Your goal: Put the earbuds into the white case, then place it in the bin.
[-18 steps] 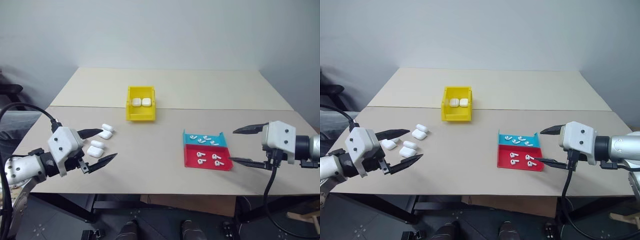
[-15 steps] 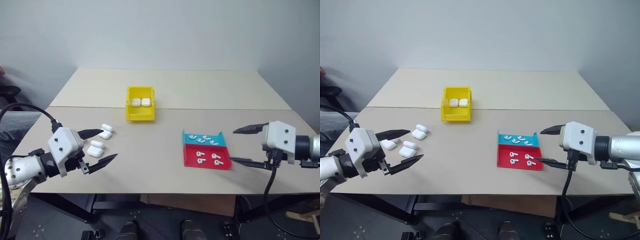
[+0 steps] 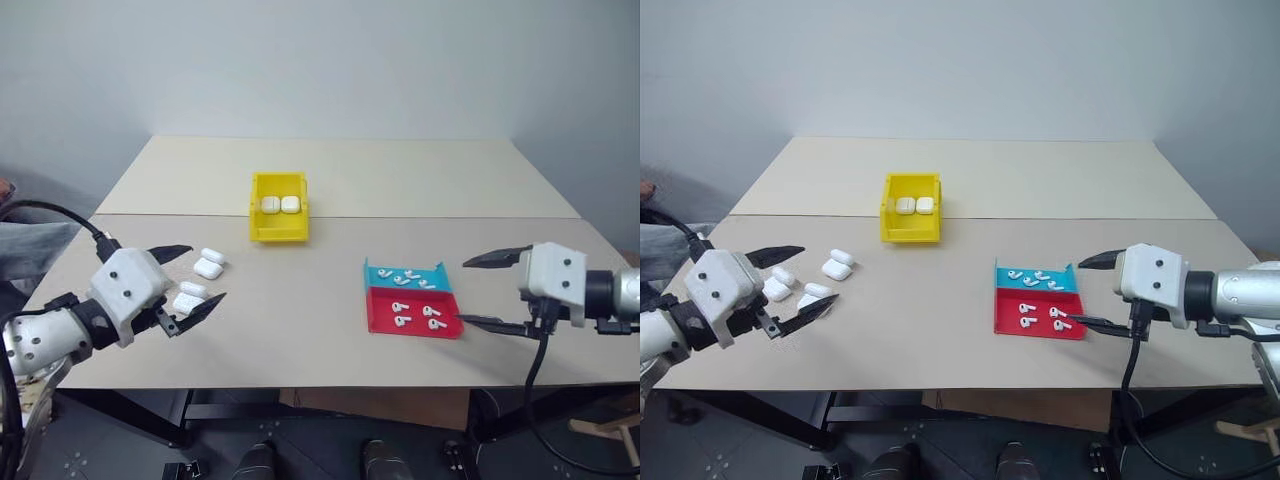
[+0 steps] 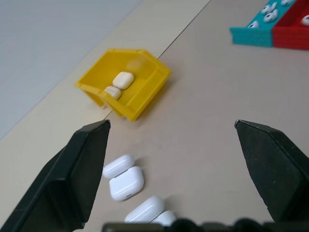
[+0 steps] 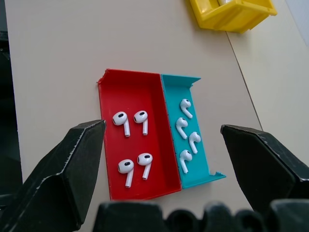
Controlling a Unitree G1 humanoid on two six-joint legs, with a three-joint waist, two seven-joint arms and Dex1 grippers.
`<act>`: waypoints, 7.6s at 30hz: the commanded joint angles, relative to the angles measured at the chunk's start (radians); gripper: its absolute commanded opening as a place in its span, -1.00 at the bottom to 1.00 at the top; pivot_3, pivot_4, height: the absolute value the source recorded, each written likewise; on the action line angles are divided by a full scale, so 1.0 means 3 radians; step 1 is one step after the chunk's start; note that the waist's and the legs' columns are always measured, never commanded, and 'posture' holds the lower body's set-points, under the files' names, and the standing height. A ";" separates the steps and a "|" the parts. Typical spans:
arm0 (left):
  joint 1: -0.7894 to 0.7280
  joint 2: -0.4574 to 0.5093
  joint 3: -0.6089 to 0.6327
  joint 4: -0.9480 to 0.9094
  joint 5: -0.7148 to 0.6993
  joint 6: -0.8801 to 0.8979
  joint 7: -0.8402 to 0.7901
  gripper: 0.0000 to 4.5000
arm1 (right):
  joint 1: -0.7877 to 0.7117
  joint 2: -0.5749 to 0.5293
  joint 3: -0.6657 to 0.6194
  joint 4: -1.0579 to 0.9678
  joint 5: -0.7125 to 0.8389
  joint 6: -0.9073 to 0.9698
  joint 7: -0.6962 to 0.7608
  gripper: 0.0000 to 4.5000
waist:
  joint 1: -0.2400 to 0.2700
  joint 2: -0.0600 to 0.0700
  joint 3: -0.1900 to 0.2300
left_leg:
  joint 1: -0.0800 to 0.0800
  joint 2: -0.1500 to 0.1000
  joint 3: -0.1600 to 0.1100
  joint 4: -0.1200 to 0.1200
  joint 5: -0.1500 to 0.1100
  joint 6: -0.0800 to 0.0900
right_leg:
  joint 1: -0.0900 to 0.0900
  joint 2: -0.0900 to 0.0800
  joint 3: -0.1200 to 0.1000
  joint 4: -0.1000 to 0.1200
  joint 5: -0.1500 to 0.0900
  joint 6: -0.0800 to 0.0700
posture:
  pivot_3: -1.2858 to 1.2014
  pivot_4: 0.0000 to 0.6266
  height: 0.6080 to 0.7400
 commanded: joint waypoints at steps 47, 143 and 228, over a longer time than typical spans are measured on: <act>-0.4035 0.0461 -0.3309 0.3207 -0.1080 0.3591 0.0381 1.00 | 0.0085 0.0127 0.0119 -0.0299 0.0016 0.0417 -0.0427 0.99 | 0.0180 -0.0046 0.0020 | 0.0004 -0.0012 -0.0001 -0.0015 -0.0001 -0.0001 | -0.0005 -0.0007 -0.0001 0.0050 0.0005 0.0008 | 0.03 -0.52 1.00; -0.0993 -0.1700 -0.1044 0.1443 -0.0400 -0.1366 -0.1291 0.21 | -0.1773 -0.0413 0.1912 0.0311 -0.0932 0.0905 0.0814 1.00 | 0.0077 -0.0042 0.0018 | 0.0012 -0.0014 0.0001 0.0027 -0.0001 -0.0001 | 0.0004 -0.0012 0.0004 0.0090 0.0012 0.0017 | 0.03 -0.52 1.00; -0.0580 -0.1154 -0.1274 0.0995 -0.0817 -0.1445 -0.1397 0.21 | -0.1785 0.0357 0.2183 0.1121 -0.1856 0.0399 0.1004 -0.25 | 0.0080 -0.0038 0.0017 | 0.0013 -0.0012 0.0003 0.0018 -0.0001 -0.0002 | -0.0004 -0.0012 0.0004 0.0096 0.0012 0.0016 | 0.03 -0.52 1.00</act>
